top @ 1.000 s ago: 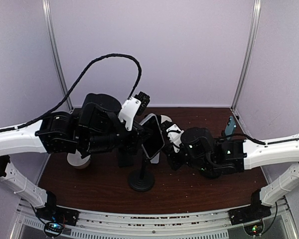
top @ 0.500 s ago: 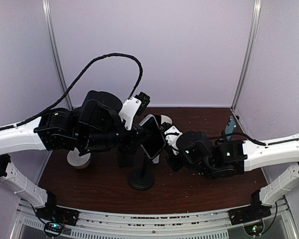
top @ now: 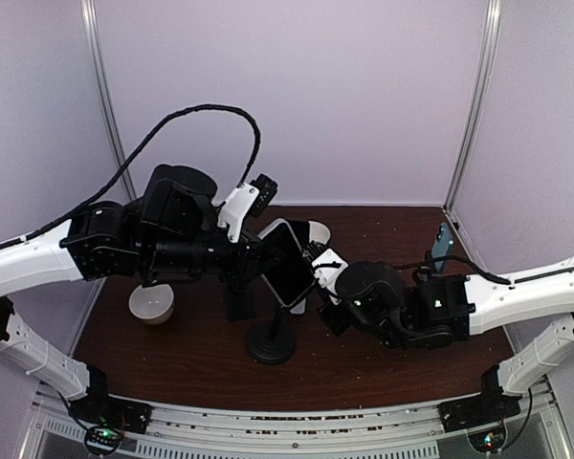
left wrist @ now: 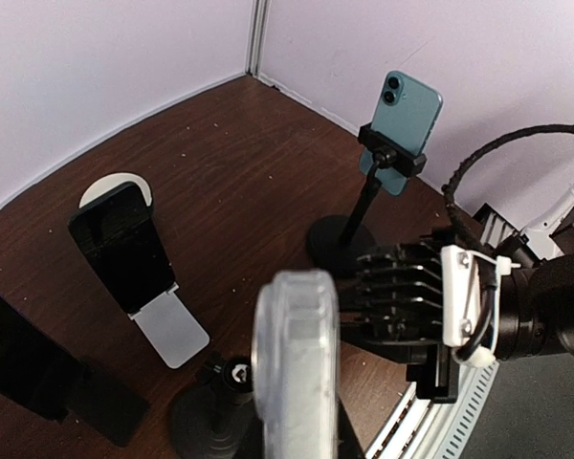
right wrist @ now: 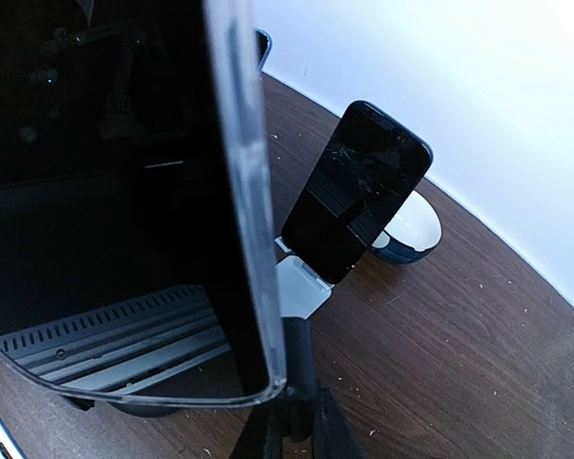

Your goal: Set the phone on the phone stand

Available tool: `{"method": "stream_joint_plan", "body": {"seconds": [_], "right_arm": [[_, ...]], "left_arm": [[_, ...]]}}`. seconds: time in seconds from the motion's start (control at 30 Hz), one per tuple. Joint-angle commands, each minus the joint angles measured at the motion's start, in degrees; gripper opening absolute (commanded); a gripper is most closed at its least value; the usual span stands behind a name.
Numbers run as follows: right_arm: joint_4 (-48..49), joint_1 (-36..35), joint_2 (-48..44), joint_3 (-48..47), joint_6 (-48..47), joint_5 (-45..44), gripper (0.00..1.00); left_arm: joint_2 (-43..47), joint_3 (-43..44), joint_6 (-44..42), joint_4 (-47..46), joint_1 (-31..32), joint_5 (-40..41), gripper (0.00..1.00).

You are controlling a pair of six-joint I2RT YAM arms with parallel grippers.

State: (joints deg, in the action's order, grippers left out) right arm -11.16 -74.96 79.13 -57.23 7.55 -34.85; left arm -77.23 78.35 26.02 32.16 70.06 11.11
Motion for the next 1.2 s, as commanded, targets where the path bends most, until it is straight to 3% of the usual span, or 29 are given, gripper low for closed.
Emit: {"method": "stream_joint_plan", "body": {"seconds": [0.0,0.23,0.67,1.17], "right_arm": [[14.0,-1.3,-3.8,-2.6,-1.8,-8.1,0.0],[16.4,-3.7,0.8,-5.8,-3.2,-5.8,0.0],[18.2,-5.1,-0.3,-4.4,-2.7,-3.3,0.0],[20.8,-10.3,3.0,-11.4,-7.3,4.4,0.0]], "left_arm": [[-3.1,-5.9,-3.2,26.2,-2.5,-4.3,0.0],[-6.1,-5.4,-4.9,20.2,-2.5,-8.3,0.0],[-12.9,-7.7,-5.2,12.9,-3.2,-14.5,0.0],[-9.7,-4.0,-5.1,23.0,-3.4,-12.8,0.0]]}}
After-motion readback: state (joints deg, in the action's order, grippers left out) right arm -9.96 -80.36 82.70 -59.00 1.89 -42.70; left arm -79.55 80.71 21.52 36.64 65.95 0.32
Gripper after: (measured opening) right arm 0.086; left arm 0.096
